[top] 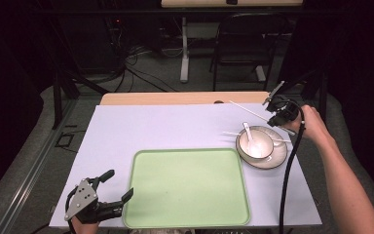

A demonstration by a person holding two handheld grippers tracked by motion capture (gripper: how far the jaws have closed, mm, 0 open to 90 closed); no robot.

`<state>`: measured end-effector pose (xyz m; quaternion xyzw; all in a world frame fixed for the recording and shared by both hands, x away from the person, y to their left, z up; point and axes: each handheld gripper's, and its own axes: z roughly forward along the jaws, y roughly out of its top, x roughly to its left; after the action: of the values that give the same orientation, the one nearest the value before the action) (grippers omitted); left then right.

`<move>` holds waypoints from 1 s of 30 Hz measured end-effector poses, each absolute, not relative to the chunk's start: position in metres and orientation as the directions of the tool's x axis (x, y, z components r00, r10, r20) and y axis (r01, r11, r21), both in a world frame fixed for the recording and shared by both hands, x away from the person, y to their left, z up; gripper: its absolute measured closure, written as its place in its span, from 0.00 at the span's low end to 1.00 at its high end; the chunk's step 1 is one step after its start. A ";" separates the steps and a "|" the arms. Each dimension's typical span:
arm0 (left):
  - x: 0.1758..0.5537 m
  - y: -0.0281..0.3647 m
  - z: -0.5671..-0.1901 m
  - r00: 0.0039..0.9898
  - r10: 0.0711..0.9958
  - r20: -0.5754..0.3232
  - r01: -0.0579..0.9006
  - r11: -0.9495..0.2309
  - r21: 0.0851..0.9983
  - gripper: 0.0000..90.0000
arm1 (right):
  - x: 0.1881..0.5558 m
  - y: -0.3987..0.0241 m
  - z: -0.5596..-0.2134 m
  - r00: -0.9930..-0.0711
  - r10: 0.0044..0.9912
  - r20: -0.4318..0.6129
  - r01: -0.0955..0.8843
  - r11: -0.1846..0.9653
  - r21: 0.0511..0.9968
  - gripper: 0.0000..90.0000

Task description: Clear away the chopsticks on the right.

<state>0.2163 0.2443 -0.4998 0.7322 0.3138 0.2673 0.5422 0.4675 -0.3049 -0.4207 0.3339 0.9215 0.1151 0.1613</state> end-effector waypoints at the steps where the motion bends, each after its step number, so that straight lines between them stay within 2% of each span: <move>1: 0.216 0.244 -0.500 0.661 0.749 0.051 0.170 -0.215 0.962 0.17 | 0.463 -0.303 -0.415 -0.716 0.663 -0.217 0.590 0.741 0.321 0.93; 2: 0.216 0.244 -0.500 0.660 0.749 0.050 0.170 -0.214 0.962 0.17 | 0.457 -0.300 -0.412 -0.692 0.690 -0.212 0.611 0.716 0.338 0.93; 4: 0.216 0.244 -0.500 0.660 0.750 0.051 0.170 -0.215 0.962 0.17 | 0.456 -0.299 -0.408 -0.709 0.669 -0.224 0.591 0.737 0.329 0.93; 17: 0.216 0.244 -0.500 0.662 0.748 0.051 0.169 -0.215 0.962 0.17 | 0.409 -0.271 -0.386 -0.683 0.709 -0.178 0.606 0.685 0.404 0.93; 19: 0.216 0.244 -0.500 0.660 0.749 0.053 0.170 -0.217 0.961 0.17 | 0.403 -0.268 -0.387 -0.678 0.716 -0.166 0.604 0.672 0.429 0.93; 30: 0.216 0.244 -0.500 0.662 0.748 0.050 0.169 -0.214 0.962 0.17 | 0.376 -0.247 -0.399 -0.670 0.734 -0.110 0.635 0.643 0.429 0.93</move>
<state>0.2164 0.2442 -0.4999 0.7323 0.3130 0.2663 0.5430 0.3762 -0.2467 -0.3987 0.3821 0.8958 0.1802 0.1385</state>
